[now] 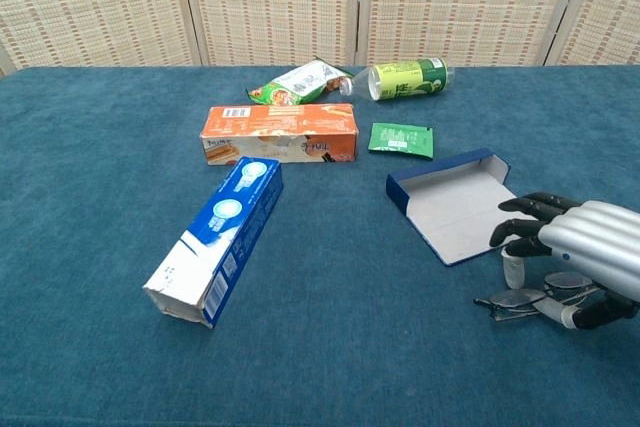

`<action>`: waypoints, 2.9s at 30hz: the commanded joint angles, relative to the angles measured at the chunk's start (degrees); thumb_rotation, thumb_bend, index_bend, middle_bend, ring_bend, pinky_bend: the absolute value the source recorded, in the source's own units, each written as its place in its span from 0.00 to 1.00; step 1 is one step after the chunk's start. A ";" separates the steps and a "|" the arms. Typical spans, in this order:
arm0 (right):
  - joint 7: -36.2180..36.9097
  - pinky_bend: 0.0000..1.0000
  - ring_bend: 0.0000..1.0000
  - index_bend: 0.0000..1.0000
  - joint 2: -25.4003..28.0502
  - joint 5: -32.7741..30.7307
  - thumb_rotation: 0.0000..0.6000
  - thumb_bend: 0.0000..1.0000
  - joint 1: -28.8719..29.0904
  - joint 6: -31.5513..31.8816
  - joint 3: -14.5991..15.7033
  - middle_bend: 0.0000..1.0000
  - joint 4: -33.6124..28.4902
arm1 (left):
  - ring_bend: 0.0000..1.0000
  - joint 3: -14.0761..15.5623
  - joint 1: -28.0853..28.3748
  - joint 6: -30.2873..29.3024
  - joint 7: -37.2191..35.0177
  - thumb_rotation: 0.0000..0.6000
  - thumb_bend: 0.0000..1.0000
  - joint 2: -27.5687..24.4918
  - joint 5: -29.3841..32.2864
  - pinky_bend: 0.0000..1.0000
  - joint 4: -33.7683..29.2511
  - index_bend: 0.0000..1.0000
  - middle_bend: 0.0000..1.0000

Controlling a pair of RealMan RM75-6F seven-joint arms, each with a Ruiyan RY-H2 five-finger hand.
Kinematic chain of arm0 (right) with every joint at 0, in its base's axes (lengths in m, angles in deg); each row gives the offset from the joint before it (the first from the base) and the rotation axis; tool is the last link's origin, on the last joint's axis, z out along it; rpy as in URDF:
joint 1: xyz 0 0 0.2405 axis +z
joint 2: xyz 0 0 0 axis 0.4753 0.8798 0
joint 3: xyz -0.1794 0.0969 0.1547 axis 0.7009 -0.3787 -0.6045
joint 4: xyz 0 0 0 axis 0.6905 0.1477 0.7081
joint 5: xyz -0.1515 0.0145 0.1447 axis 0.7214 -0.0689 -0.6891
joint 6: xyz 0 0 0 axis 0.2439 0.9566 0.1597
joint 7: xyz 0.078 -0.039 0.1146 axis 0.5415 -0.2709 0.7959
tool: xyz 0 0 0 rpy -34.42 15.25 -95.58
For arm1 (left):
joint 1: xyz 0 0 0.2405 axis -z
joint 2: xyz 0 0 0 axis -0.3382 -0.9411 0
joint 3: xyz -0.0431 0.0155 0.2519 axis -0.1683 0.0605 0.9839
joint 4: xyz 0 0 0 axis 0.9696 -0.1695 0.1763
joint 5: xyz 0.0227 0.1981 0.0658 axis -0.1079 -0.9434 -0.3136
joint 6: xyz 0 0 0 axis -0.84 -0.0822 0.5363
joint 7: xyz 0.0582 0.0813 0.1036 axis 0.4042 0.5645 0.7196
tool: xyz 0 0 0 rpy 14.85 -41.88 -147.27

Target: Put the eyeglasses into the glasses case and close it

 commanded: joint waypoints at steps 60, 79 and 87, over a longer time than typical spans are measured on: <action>-5.71 0.00 0.00 0.00 -11.16 -15.41 1.00 0.16 17.26 -10.04 -12.64 0.00 14.66 | 0.00 0.26 -0.72 0.62 -0.21 1.00 0.36 0.44 0.99 0.00 1.06 0.00 0.00; -4.35 0.00 0.00 0.00 -15.82 -18.77 1.00 0.16 24.79 -15.90 -15.23 0.00 25.81 | 0.00 0.08 -1.79 0.12 -1.90 1.00 0.36 0.51 2.06 0.00 2.70 0.00 0.00; -2.32 0.00 0.00 0.00 -15.13 -17.89 1.00 0.16 24.67 -14.66 -14.03 0.00 25.18 | 0.00 -0.10 -1.64 0.38 -1.61 1.00 0.36 0.57 2.10 0.00 2.60 0.00 0.00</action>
